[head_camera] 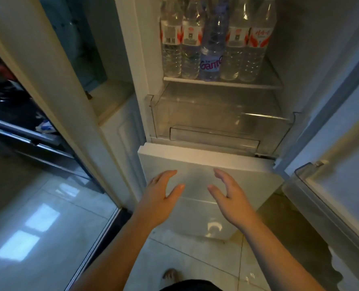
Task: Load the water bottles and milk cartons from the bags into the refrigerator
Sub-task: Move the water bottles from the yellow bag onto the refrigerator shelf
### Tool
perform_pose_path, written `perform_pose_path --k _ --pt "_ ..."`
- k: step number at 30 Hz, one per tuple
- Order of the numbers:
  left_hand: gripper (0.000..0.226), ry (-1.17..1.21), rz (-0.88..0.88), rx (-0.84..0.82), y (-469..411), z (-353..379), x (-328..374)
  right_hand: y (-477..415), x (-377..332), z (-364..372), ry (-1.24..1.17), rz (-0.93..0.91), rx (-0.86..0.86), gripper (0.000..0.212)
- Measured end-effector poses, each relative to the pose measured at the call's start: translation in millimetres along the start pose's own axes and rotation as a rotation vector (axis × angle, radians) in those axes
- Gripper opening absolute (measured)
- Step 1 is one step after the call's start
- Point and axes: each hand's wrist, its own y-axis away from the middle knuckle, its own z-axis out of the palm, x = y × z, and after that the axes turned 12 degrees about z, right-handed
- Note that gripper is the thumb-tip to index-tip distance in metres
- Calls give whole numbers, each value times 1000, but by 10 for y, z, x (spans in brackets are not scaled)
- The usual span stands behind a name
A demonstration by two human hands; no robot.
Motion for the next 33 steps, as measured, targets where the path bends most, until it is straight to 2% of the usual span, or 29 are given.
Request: perform_pose_path --k 4,8,12,15,20,26,33 --pt "78 -344 -102 -7 525 190 -12 172 221 62 321 -176 4 66" --pt "81 -435 -233 36 1111 381 143 461 369 173 518 -223 -99 75" --pt "74 -495 -349 63 1673 568 303 824 550 186 561 -227 -197 77" --pt "78 -529 -393 73 2038 724 404 1108 691 142 595 -236 -241 77" --pt "77 -547 -451 12 2487 978 663 1539 851 28 594 -243 -277 77" --pt "76 -564 -395 -28 3085 1298 1012 2206 1174 -176 599 -286 -260 74" --pt "80 -519 -352 -67 3838 1745 1341 3158 1787 -605 581 -241 -189 68"
